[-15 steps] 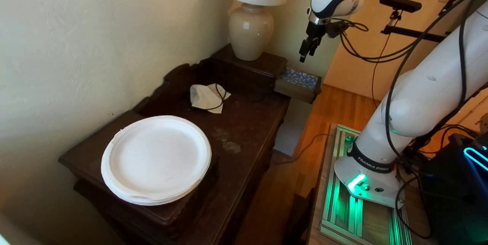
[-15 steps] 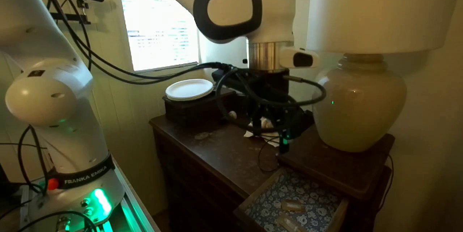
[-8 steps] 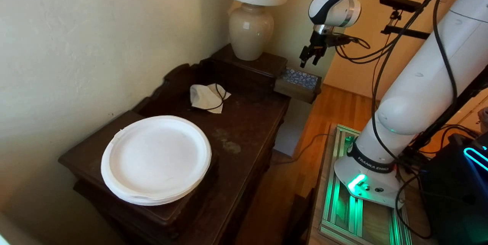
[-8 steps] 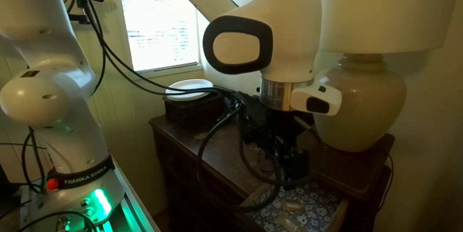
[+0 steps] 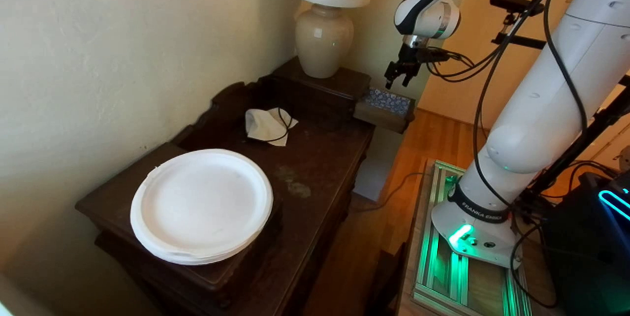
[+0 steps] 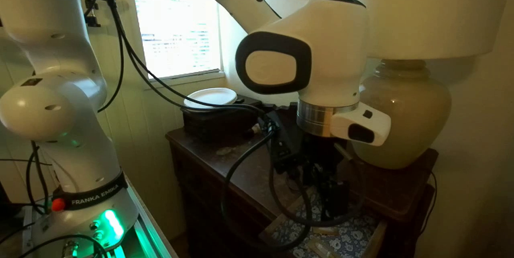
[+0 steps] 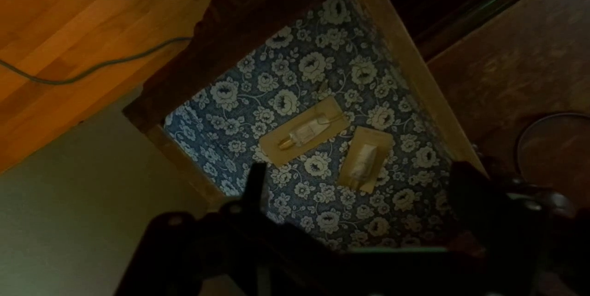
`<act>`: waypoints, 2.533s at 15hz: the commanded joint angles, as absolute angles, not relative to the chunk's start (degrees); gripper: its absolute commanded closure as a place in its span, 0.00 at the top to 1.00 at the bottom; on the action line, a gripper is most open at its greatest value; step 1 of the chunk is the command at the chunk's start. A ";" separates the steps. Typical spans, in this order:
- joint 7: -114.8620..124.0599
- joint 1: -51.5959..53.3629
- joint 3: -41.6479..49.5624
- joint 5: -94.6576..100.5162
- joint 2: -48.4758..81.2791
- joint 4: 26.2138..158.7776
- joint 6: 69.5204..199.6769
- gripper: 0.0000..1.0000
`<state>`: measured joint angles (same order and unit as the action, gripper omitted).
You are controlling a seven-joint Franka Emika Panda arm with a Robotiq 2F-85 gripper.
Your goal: Remove the brown sachet from the open drawer and put it on the table
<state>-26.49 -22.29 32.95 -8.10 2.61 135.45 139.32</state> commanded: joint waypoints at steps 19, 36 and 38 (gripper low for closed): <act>-30.60 -33.82 20.42 -10.08 17.01 132.87 149.01 0.52; -28.84 -35.27 17.67 -7.72 20.79 131.19 148.44 0.22; -28.99 -35.33 17.60 -7.77 20.74 131.16 148.42 0.15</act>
<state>-28.64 -34.05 18.65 -8.18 19.85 132.07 148.42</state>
